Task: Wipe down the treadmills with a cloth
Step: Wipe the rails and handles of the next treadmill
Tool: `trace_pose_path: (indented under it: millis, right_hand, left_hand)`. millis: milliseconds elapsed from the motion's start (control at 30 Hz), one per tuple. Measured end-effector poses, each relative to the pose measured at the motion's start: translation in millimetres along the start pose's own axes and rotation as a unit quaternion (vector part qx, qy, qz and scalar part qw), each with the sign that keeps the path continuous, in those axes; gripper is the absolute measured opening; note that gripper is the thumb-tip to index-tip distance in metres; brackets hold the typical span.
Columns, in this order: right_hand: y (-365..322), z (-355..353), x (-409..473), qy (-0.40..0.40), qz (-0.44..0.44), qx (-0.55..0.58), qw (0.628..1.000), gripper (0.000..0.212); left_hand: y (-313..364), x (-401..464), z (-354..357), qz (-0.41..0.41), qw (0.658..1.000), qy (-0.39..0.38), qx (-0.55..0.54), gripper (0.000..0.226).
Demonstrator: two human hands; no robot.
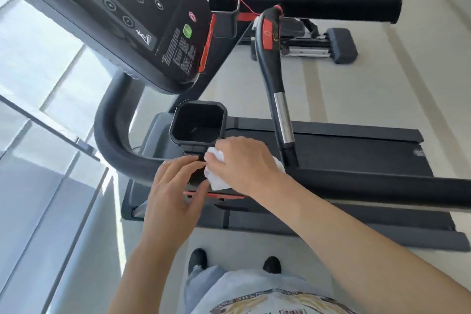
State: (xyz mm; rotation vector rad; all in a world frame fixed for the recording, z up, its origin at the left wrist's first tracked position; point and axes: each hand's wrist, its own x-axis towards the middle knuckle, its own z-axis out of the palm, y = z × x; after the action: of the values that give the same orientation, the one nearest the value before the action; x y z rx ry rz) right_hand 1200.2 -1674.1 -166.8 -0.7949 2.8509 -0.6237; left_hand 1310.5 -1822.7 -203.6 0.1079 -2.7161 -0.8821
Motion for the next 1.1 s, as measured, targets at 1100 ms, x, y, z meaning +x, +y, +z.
trace_pose_path:
  millis: [1100]
  right_hand:
    - [-34.4, 15.7, 15.0, 0.201, -0.034, 0.110, 0.973, 0.027]
  left_hand:
    - [-98.5, 78.5, -58.8, 0.063, 0.998, 0.008, -0.012, 0.025]
